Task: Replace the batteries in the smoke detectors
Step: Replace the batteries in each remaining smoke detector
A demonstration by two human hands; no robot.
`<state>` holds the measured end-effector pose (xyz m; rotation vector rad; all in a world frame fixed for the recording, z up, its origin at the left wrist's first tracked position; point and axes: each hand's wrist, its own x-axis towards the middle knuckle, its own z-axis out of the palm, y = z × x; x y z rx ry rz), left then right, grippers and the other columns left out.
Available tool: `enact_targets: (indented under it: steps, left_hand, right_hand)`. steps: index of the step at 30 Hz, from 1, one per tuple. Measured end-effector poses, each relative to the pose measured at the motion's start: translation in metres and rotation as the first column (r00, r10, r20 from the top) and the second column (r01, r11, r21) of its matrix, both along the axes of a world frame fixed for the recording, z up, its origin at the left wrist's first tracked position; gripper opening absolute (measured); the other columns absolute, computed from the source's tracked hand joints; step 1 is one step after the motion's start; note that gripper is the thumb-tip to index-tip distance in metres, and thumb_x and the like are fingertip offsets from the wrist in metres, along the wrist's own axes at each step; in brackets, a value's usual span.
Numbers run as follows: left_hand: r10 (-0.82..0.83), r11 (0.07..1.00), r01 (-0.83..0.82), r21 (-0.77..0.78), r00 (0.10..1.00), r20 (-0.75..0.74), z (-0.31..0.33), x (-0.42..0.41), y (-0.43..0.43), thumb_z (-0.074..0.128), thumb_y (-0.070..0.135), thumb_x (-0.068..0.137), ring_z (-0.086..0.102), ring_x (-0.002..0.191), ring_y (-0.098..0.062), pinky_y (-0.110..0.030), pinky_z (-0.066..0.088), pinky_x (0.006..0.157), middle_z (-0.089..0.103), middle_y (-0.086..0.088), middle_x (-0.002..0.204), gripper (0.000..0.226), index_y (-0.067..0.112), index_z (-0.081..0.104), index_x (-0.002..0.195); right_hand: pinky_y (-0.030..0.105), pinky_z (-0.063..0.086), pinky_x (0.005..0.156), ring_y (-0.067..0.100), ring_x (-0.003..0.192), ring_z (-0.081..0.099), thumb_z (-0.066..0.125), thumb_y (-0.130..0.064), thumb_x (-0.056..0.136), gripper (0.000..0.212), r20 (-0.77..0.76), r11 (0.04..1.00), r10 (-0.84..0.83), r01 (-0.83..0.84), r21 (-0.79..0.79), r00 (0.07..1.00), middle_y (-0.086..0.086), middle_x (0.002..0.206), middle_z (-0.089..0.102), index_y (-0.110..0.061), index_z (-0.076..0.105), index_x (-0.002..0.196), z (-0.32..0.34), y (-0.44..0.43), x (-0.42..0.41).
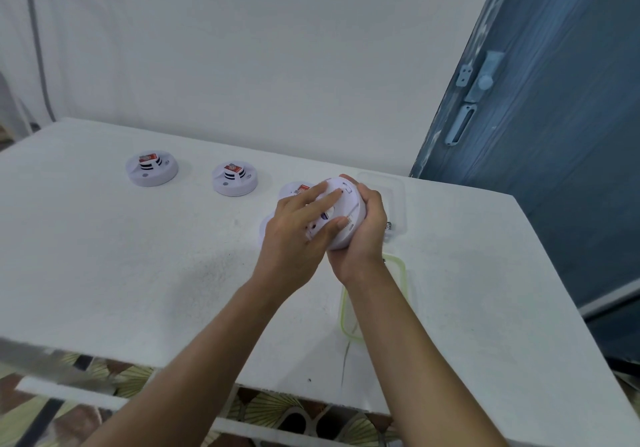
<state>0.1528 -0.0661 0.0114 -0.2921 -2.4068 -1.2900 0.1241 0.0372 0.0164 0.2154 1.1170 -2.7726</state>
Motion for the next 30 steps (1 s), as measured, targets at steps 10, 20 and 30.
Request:
enact_targets:
  steps: [10,20,30]
  left_hand:
    - [-0.020,0.983,0.000,0.181,0.994,0.109,0.002,-0.002,-0.009,0.077,0.037,0.080,0.051,0.110,0.002,-0.014,0.044,0.093,0.053,0.015,0.120,0.059,0.028,0.055,0.134]
    - [-0.108,0.989,0.101,0.103,0.992,0.065,0.006,-0.003,-0.017,0.079,0.033,0.079,0.045,0.106,0.017,-0.001,0.039,0.083,0.051,0.023,0.118,0.067,0.043,0.039,0.132]
    - [-0.202,0.978,0.195,-0.071,0.971,-0.127,-0.008,0.007,-0.008,0.067,0.015,0.087,0.055,0.107,-0.002,-0.011,0.041,0.093,0.059,0.014,0.116,0.049,0.016,0.054,0.134]
  right_hand:
    - [0.030,0.055,0.071,0.027,0.099,0.061,0.050,-0.037,0.094,0.028,0.015,0.999,0.027,-0.027,-0.018,1.000,0.008,0.104,0.066,-0.022,0.064,0.113,-0.001,-0.001,0.000]
    - [0.037,0.050,0.080,0.033,0.104,0.058,0.051,-0.039,0.091,0.034,0.023,0.990,0.128,-0.127,-0.060,0.991,0.013,0.116,0.061,-0.020,0.062,0.116,0.001,0.005,-0.004]
    - [0.030,0.054,0.068,0.023,0.076,0.069,0.042,-0.045,0.096,0.051,0.132,0.979,0.197,-0.187,-0.083,0.972,0.008,0.083,0.072,-0.011,0.078,0.084,-0.009,0.012,0.004]
